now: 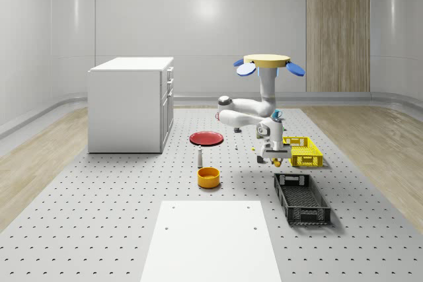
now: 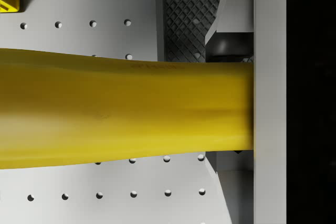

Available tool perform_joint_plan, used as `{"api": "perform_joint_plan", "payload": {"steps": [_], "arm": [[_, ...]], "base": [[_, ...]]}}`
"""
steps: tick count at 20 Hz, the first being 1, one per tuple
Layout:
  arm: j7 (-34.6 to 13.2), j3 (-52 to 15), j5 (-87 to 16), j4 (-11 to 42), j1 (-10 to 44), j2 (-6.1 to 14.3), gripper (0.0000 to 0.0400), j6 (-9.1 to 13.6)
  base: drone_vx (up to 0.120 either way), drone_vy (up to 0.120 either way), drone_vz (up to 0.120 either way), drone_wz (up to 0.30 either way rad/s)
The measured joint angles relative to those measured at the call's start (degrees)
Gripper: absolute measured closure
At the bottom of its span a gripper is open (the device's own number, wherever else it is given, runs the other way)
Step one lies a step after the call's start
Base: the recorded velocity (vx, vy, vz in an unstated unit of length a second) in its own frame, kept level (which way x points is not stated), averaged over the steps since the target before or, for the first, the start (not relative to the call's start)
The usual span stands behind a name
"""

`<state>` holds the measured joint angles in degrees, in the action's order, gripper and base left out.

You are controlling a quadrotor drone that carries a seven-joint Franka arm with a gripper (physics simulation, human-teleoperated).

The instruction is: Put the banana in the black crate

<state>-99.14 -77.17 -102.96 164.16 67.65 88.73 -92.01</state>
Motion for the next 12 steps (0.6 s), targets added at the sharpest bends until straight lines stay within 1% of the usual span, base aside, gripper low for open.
{"api": "perform_joint_plan", "payload": {"steps": [12], "arm": [[-0.04, -0.03, 0.09, -0.01, 0.06, 0.24, 0.02, -0.22]], "base": [[0.12, 0.12, 0.0, 0.0]]}}
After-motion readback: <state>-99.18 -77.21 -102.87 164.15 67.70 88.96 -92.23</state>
